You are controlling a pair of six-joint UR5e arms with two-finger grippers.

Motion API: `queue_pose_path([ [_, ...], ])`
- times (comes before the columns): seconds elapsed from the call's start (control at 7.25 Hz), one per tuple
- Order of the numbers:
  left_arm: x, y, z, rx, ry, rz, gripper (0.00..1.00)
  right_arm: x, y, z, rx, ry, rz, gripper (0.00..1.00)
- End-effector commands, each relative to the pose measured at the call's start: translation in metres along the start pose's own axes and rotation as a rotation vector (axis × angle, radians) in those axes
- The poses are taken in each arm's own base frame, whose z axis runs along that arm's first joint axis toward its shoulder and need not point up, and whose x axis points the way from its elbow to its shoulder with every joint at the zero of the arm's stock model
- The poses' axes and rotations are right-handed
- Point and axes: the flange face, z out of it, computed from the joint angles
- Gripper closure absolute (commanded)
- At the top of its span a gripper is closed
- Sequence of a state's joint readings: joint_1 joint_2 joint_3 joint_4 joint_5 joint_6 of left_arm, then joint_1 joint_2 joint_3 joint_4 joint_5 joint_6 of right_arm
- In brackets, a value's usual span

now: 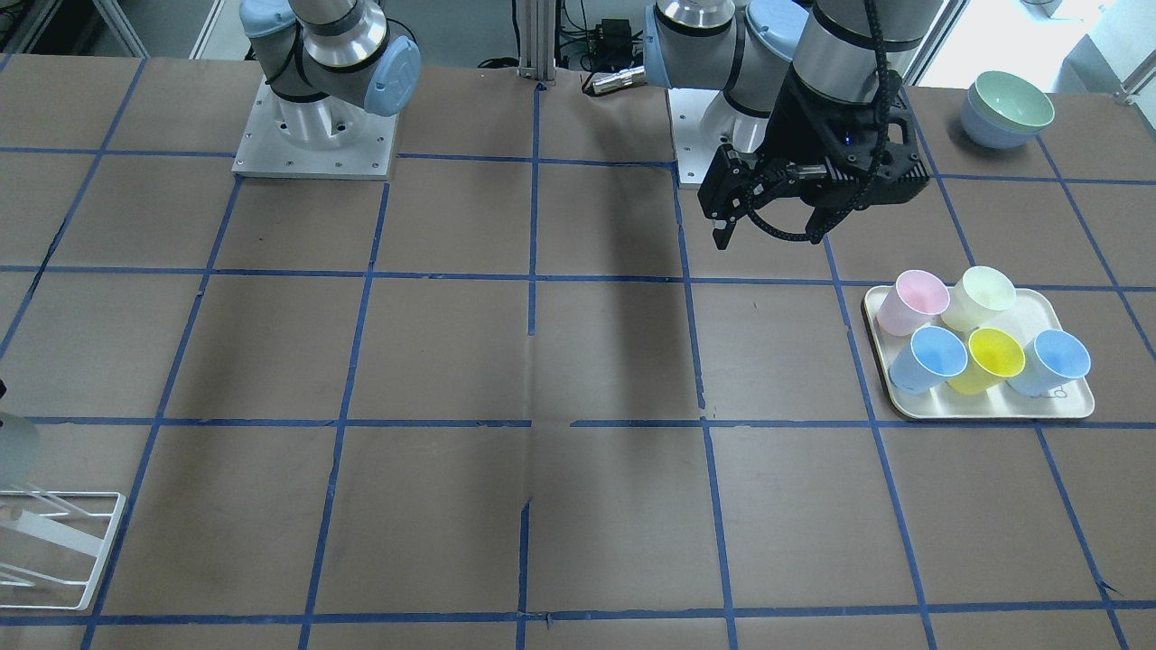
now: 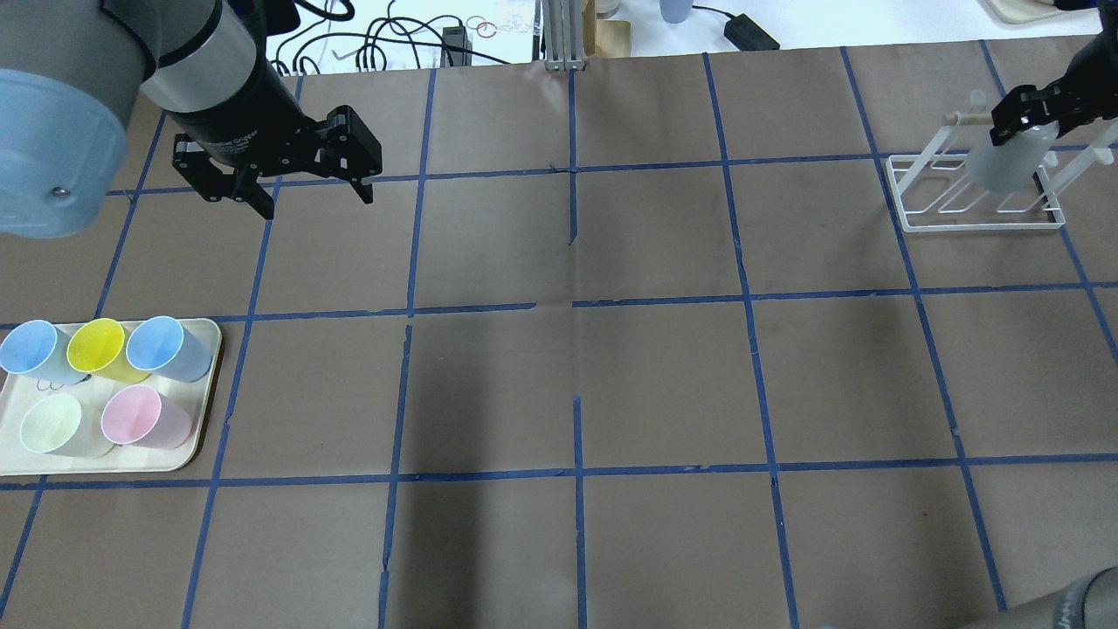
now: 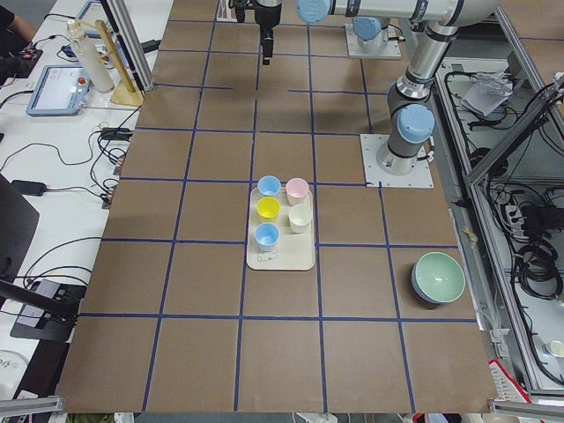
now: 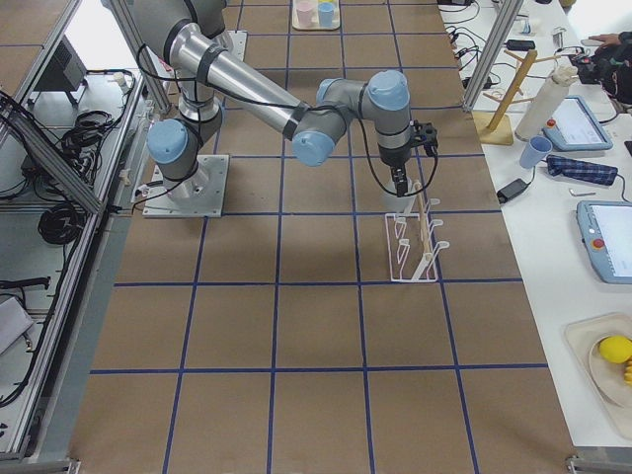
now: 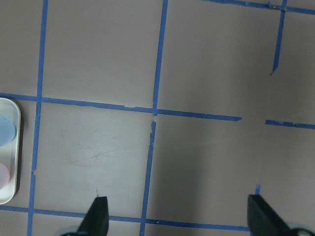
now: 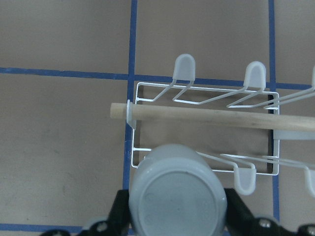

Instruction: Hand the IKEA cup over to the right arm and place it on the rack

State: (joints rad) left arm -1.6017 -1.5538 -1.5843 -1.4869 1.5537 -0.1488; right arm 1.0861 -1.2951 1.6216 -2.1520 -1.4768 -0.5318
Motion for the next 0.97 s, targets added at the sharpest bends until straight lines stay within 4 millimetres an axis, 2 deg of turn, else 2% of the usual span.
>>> queue_pose_path([
  [0.0,0.0,0.0,-0.001,0.001,0.002,0.0,0.0,0.003,0.0,0.025,-0.033,-0.019,0.003,1.0],
  [0.28,0.0,0.0,0.0,0.0,0.001,0.0,0.0,0.004,0.0,0.036,-0.049,-0.026,0.026,1.0],
  [0.41,0.0,0.0,0.0,0.0,0.001,0.0,0.0,0.005,0.001,0.043,-0.059,-0.03,0.027,0.95],
  [0.55,0.0,0.0,0.0,0.0,0.003,0.0,0.0,0.005,0.0,0.046,-0.059,-0.032,0.027,0.77],
  [0.69,0.0,0.0,0.0,0.0,0.003,0.0,0.0,0.005,0.0,0.047,-0.057,-0.032,0.029,0.47],
  [0.83,0.0,0.0,0.0,0.0,0.003,0.0,0.0,0.006,0.0,0.054,-0.067,-0.036,0.031,0.22],
])
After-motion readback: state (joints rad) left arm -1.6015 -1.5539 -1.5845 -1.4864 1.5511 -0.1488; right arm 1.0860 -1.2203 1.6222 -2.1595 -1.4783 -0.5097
